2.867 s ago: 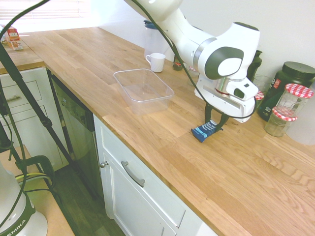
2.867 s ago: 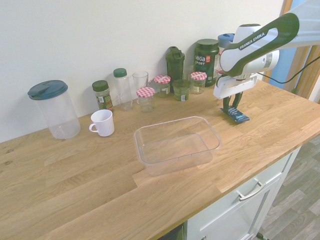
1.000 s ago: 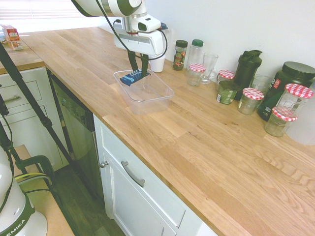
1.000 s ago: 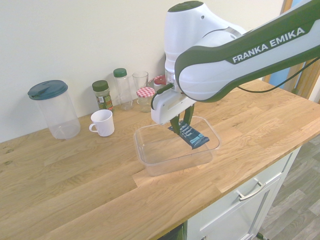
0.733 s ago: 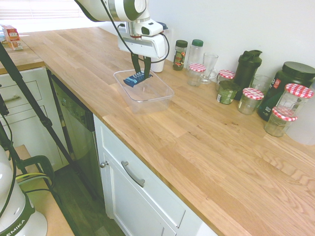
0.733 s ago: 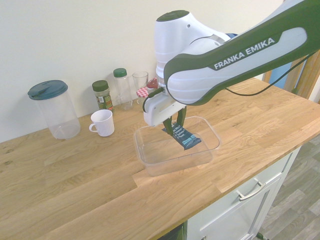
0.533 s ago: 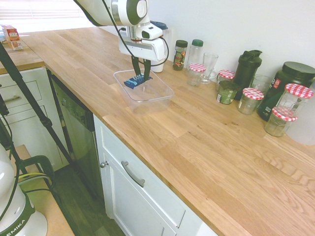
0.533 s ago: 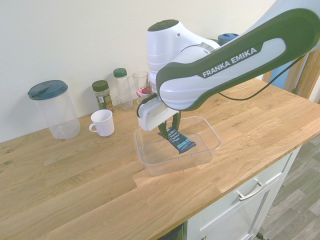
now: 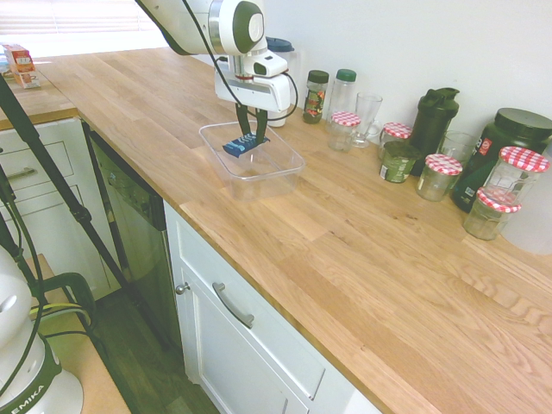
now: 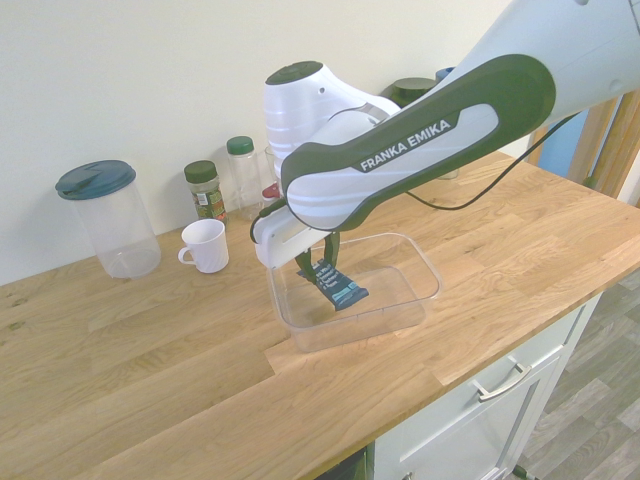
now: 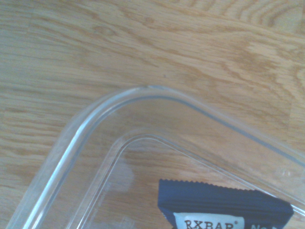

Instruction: Put the protein bar into the container

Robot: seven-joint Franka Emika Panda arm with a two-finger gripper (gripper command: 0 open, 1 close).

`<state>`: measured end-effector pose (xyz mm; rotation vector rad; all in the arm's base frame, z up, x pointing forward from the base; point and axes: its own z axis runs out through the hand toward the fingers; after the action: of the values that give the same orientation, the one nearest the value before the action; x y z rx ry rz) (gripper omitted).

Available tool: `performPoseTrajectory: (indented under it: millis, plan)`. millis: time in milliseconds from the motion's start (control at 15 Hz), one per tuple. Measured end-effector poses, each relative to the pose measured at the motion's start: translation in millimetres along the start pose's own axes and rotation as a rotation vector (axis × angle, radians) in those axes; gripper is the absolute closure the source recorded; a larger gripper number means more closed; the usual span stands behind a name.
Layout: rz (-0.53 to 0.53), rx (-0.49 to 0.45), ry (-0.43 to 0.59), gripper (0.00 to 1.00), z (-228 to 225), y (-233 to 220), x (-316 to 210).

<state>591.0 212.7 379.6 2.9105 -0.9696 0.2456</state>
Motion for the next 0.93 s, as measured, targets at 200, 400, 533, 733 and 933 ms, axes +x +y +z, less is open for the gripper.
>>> performPoseTrajectory:
  millis: [200, 400, 533, 733, 933]
  plan:
    - [0.021, -0.016, -0.007, 0.00, 9, -3, 3]
    - [0.022, -0.010, -0.003, 0.00, 5, -6, 4]
    - [0.025, -0.011, -0.002, 0.00, 3, -6, 6]
    - [0.031, -0.014, -0.001, 0.00, 3, -4, 9]
    - [0.036, -0.006, 0.002, 0.00, -3, -5, 11]
